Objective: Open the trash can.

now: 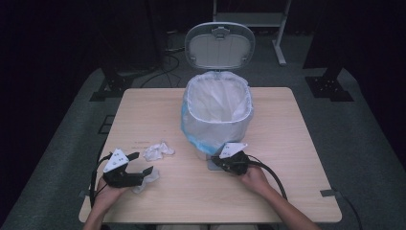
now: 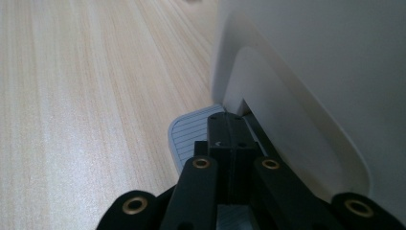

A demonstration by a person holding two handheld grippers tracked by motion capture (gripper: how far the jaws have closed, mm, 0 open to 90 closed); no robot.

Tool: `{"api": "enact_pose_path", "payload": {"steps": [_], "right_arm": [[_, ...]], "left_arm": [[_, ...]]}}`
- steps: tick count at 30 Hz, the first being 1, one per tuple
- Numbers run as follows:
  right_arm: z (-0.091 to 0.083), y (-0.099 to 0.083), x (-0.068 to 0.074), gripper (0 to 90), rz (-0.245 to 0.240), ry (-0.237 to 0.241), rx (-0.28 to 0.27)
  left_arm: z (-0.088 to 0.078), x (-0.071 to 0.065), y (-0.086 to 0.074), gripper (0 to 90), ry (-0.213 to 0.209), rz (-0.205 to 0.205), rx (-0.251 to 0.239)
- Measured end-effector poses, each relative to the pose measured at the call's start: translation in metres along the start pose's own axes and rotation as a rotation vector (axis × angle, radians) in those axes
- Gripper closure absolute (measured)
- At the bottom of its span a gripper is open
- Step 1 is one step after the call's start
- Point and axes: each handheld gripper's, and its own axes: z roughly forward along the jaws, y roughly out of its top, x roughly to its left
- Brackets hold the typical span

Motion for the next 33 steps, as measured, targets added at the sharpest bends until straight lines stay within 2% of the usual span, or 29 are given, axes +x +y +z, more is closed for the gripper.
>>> {"api": "enact_pose_path", "payload": {"steps": [1,7,15,20,21,28,33], "right_arm": [[0.000,0.000,0.000,90.0,-0.001,0.000,0.000],[0.000,0.000,0.000,90.0,-0.004,0.000,0.000],[0.000,0.000,0.000,90.0,-0.005,0.001,-0.001],[0.000,0.000,0.000,90.0,-0.005,0.001,-0.001],[0.000,0.000,0.000,90.0,-0.005,0.001,-0.001],[0.000,0.000,0.000,90.0,-0.005,0.001,-0.001],[0.000,0.000,0.000,90.0,-0.007,0.001,-0.003]], "left_arm": [[0.002,-0.001,-0.002,23.4,-0.012,0.018,0.034],[0.009,-0.003,-0.008,38.8,-0.055,0.068,0.116],[0.017,-0.002,-0.011,66.5,-0.088,0.104,0.194],[0.017,-0.002,-0.010,79.8,-0.093,0.121,0.200],[0.016,-0.002,-0.009,81.5,-0.103,0.118,0.185],[0.010,0.000,0.001,83.8,-0.138,0.103,0.154],[0.003,0.002,0.020,83.9,-0.167,0.105,0.120]]}}
